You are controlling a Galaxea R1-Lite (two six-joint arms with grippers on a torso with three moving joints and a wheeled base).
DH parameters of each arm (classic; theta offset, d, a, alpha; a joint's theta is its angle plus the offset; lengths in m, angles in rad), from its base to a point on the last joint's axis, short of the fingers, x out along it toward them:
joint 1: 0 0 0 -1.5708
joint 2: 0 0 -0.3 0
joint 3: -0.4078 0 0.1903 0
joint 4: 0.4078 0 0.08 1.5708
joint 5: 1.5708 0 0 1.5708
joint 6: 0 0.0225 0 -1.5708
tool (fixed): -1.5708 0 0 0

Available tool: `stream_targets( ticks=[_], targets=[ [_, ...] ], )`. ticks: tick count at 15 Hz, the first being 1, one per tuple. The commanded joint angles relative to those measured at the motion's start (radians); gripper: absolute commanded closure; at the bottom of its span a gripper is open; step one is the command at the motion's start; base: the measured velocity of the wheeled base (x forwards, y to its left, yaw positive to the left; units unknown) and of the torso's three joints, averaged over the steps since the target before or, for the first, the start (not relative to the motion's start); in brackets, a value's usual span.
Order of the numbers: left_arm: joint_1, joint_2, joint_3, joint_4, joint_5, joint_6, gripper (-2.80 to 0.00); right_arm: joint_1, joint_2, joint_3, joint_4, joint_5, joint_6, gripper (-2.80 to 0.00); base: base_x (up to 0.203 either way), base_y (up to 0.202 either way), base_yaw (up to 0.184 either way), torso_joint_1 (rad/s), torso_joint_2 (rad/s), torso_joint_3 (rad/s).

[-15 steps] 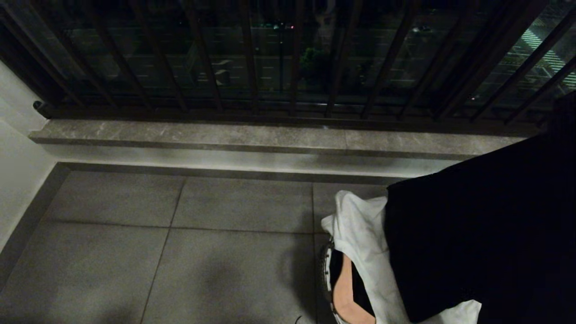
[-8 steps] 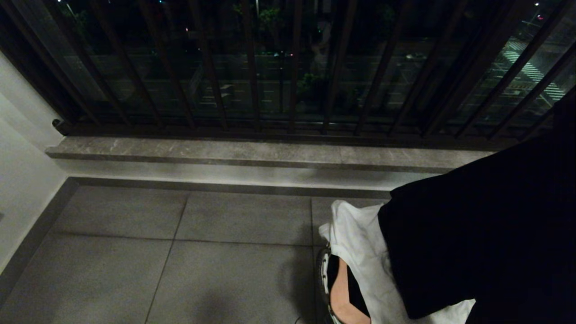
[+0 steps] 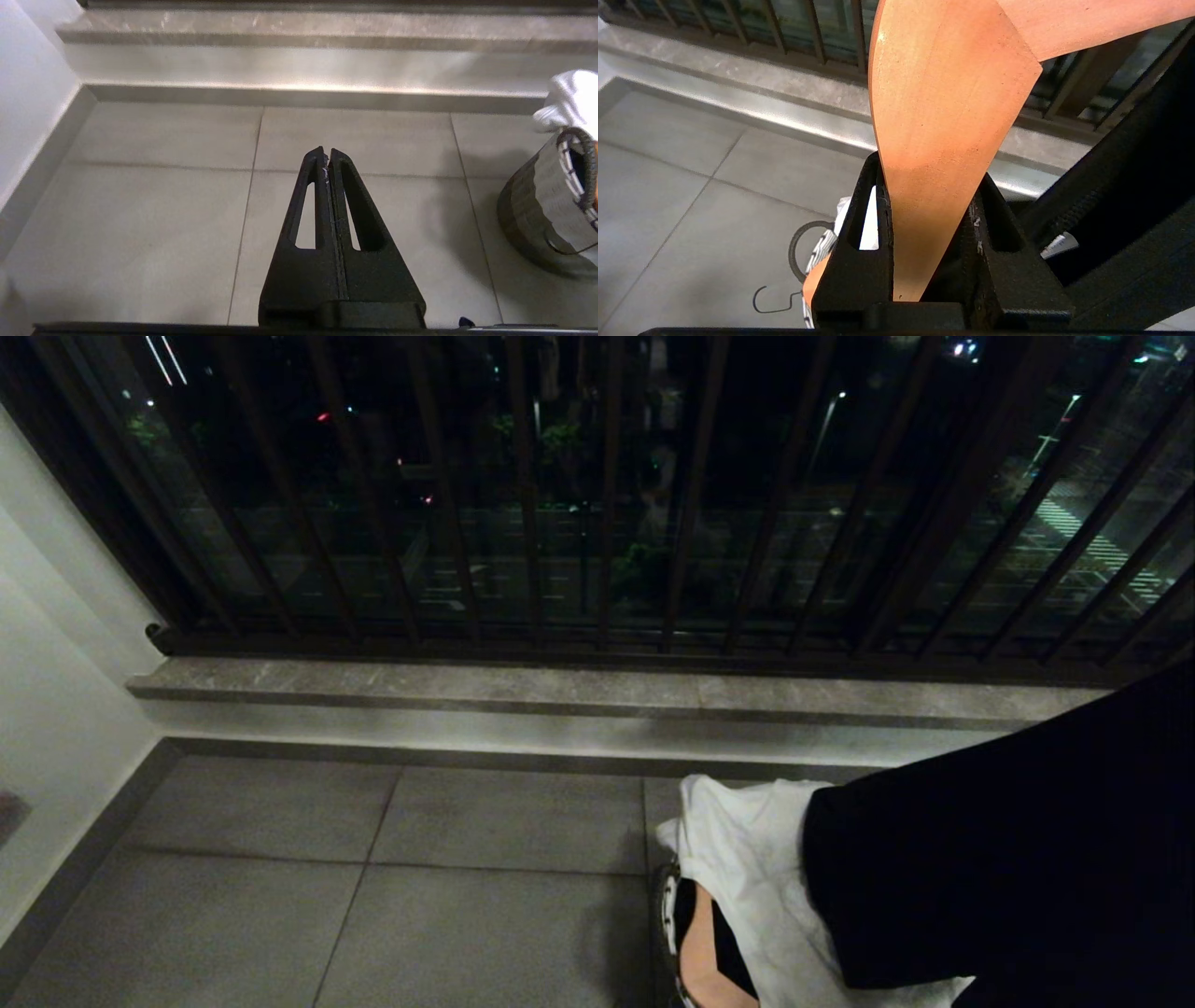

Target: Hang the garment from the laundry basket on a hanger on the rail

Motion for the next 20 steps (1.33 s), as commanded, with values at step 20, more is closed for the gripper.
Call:
stream_targets(
  ticks=[20],
  targets=[
    [0.000,0.001,0.000,0.000,0.000,0.001,0.00,-0.042,-0.019,0.022,-0.002,0.051,0.000,0.00,0.000,0.000,0.000,0.001,0.00,0.136]
  ],
)
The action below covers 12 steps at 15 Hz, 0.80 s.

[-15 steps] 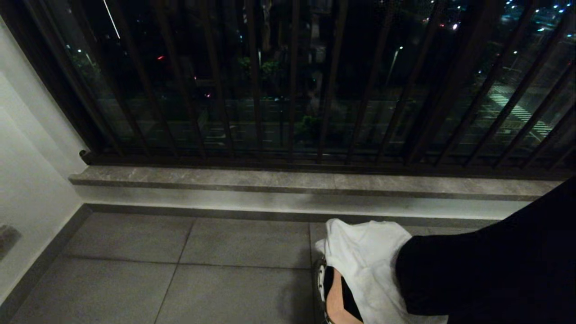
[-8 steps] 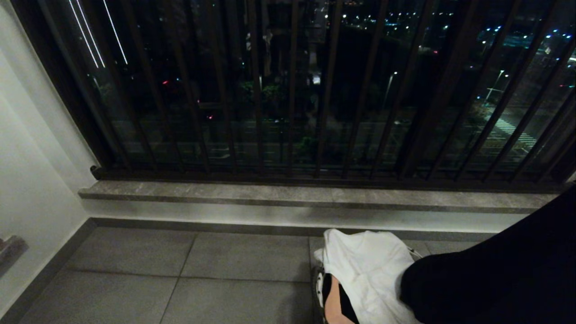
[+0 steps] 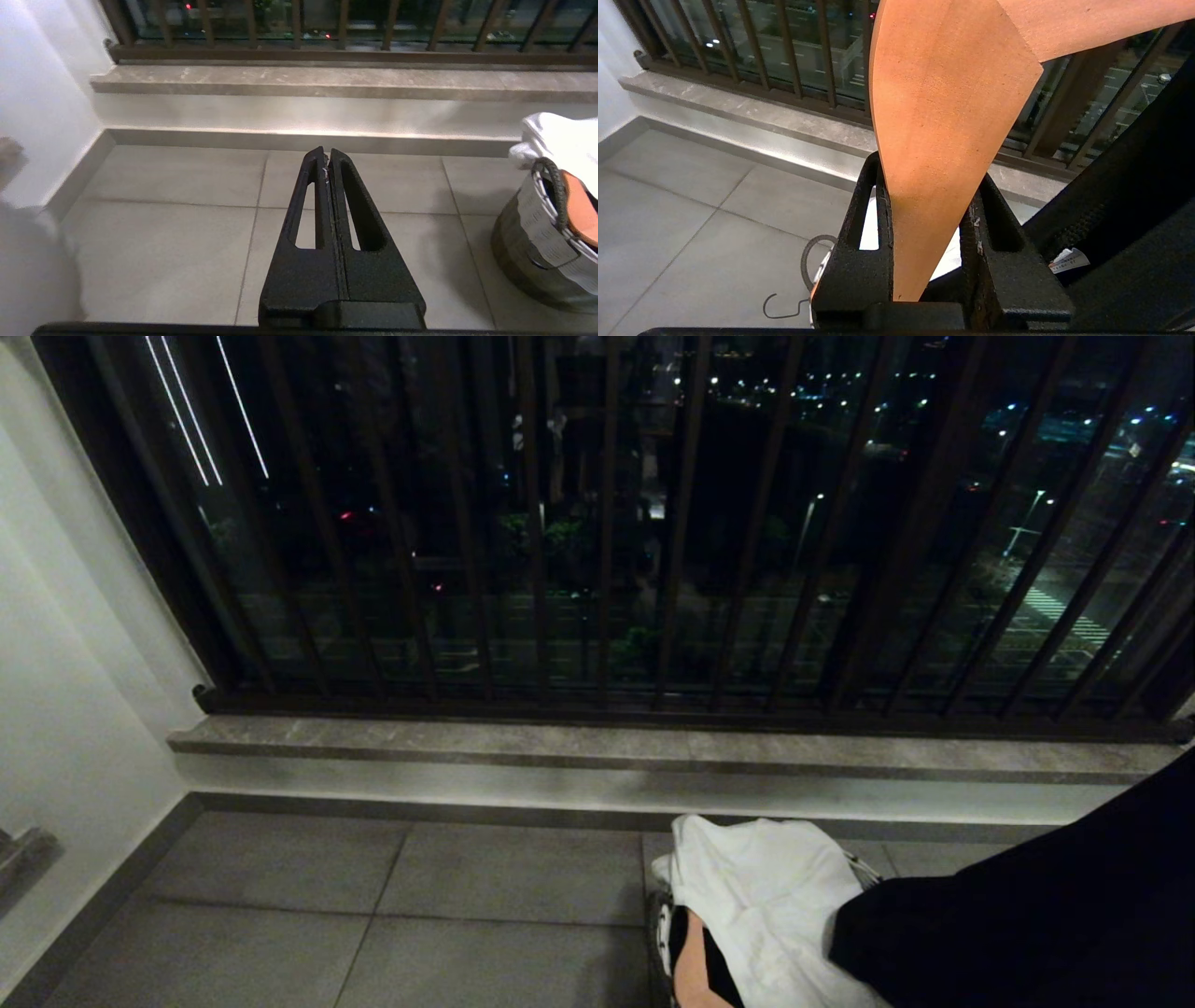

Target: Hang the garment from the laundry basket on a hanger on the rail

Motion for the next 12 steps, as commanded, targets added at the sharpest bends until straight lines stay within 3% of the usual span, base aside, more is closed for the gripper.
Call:
stream_targets(
  ticks=[1,4,12],
  targets=[
    [0.000,0.001,0.000,0.000,0.000,-0.001,0.00,0.001,0.004,0.000,0.001,0.000,-0.001,0.00,0.000,0.000,0.000,0.000,0.00,0.000],
    [0.000,0.001,0.000,0.000,0.000,-0.001,0.00,-0.001,0.004,-0.002,0.004,-0.011,0.002,0.00,0.000,-0.062,-0.001,0.002,0.00,0.002],
    [-0.001,0.001,0.000,0.000,0.000,-0.002,0.00,-0.003,0.004,0.014,0.011,-0.034,0.002,0.00,0.000,-0.192,0.003,0.004,0.00,0.004]
  ],
)
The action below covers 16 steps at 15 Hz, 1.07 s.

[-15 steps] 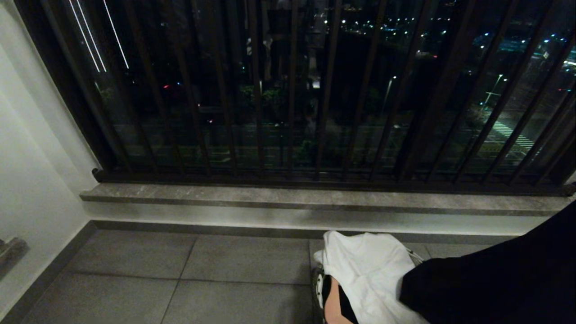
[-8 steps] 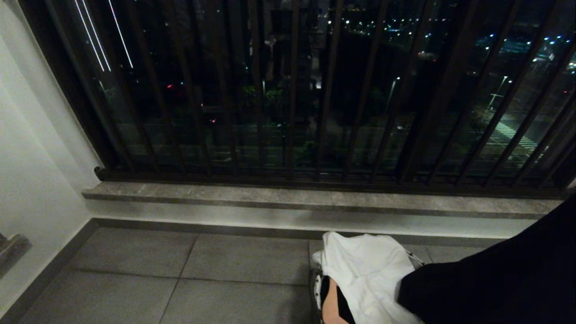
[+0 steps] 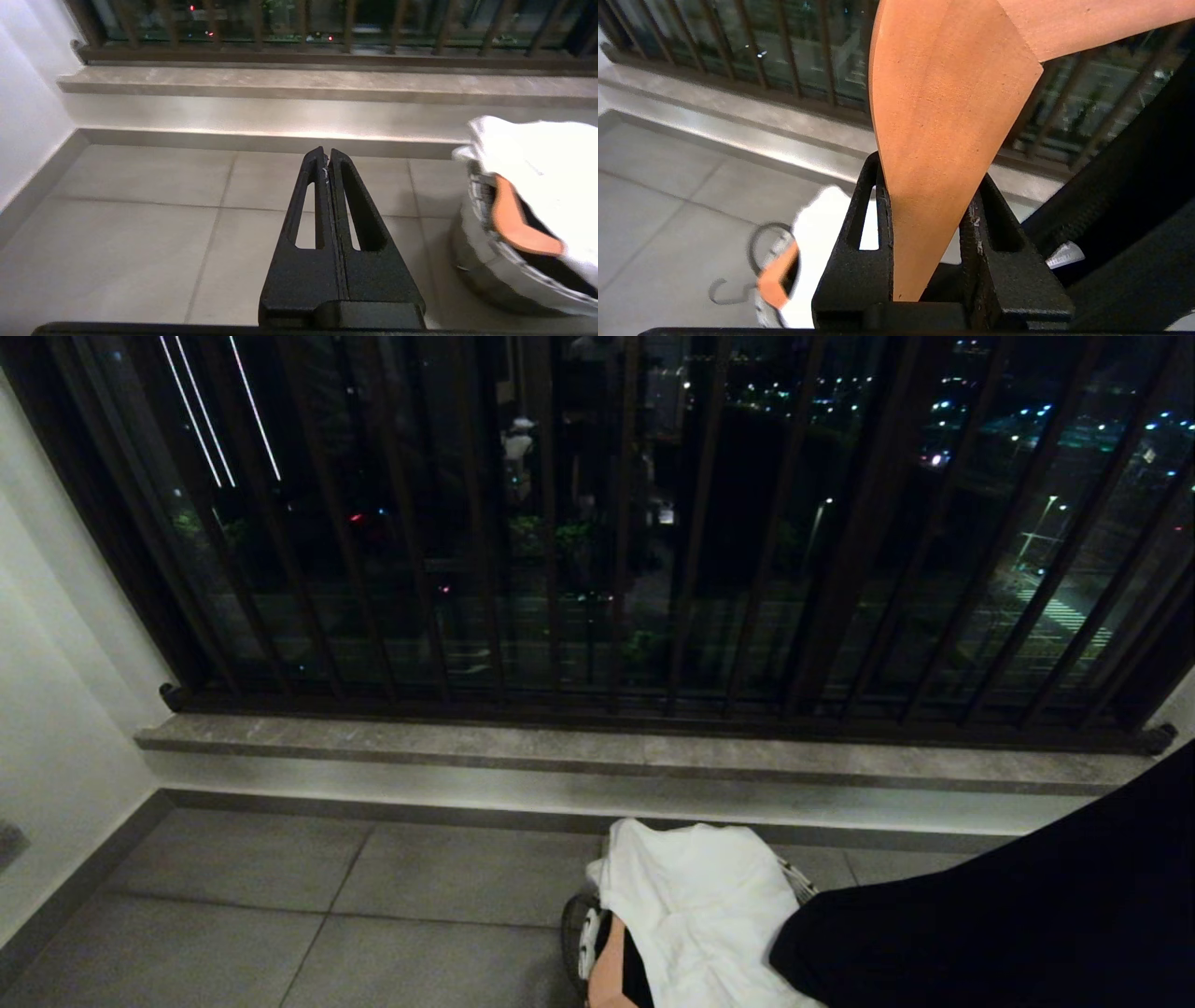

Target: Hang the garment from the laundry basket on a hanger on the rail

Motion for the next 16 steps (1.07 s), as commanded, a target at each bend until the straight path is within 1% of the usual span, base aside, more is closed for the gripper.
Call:
stream_targets(
  ticks=[1,9,13,16],
  targets=[
    [0.000,0.001,0.000,0.000,0.001,-0.001,0.00,0.001,0.003,0.005,0.002,0.000,-0.001,0.00,0.000,-0.192,0.001,0.005,0.00,0.002],
    [0.000,0.001,0.000,0.000,0.001,0.001,0.00,0.001,-0.012,0.010,-0.004,0.003,0.001,0.00,0.000,-0.188,0.003,0.002,0.00,0.003],
    [0.000,0.001,0.000,0.000,0.001,-0.001,0.00,0.002,-0.011,0.014,-0.004,0.001,0.001,0.00,0.000,-0.017,0.000,0.000,-0.02,-0.024],
    [0.000,0.001,0.000,0.000,0.001,-0.001,0.00,0.001,-0.011,0.010,-0.004,0.001,0.001,0.00,0.000,0.000,0.000,0.017,-0.32,-0.302]
  ],
)
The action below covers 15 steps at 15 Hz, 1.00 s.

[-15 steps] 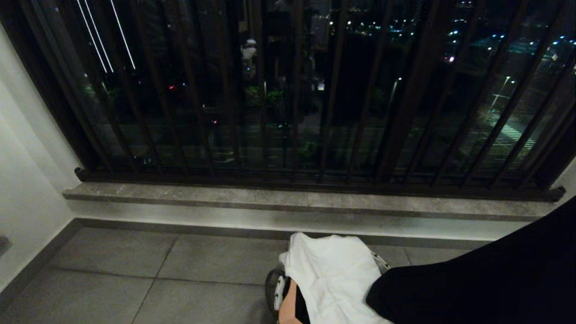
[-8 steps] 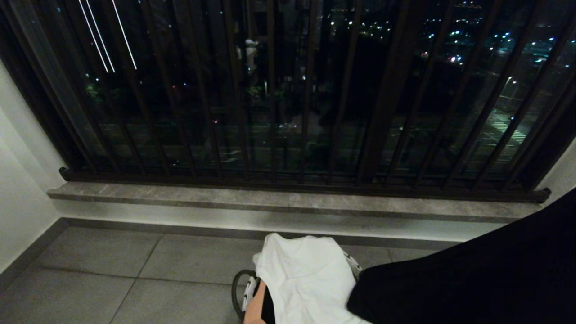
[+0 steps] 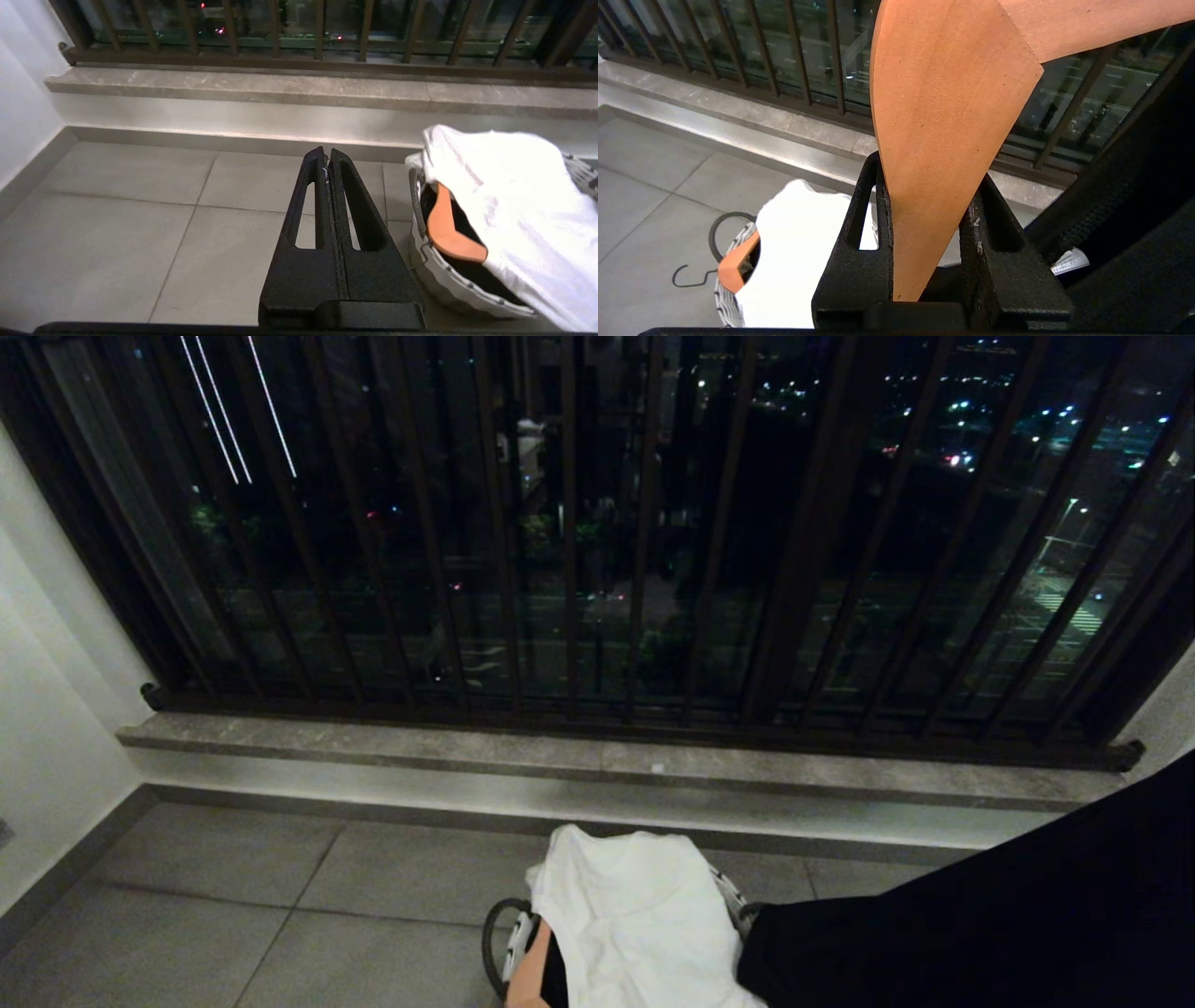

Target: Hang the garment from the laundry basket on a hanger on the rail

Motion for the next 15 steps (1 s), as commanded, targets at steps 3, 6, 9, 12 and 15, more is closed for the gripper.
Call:
stream_targets(
  ticks=[3,6,9,12,15],
  targets=[
    [0.000,0.001,0.000,-0.001,0.000,0.000,0.00,0.001,0.001,-0.006,0.001,-0.002,-0.002,0.00,0.000,0.000,0.000,0.046,-0.42,-0.366],
    [0.000,0.001,0.000,-0.001,0.000,0.001,0.00,0.001,0.002,-0.007,0.001,-0.002,-0.001,0.00,0.000,0.000,0.000,0.107,-0.45,-0.358],
    [0.000,0.001,0.000,-0.001,0.000,0.001,0.00,0.001,0.004,-0.007,0.001,-0.002,-0.001,0.00,0.000,0.000,0.000,0.130,-0.47,-0.346],
    [0.000,0.001,0.000,-0.001,0.000,0.001,0.00,0.001,0.004,-0.009,0.001,-0.002,-0.002,0.00,0.000,0.000,0.000,0.153,-0.48,-0.332],
    [0.000,0.001,0.000,-0.001,0.000,0.001,0.00,0.001,0.003,-0.007,0.003,-0.001,-0.002,0.00,0.000,0.000,0.000,0.175,-0.50,-0.326]
  ],
)
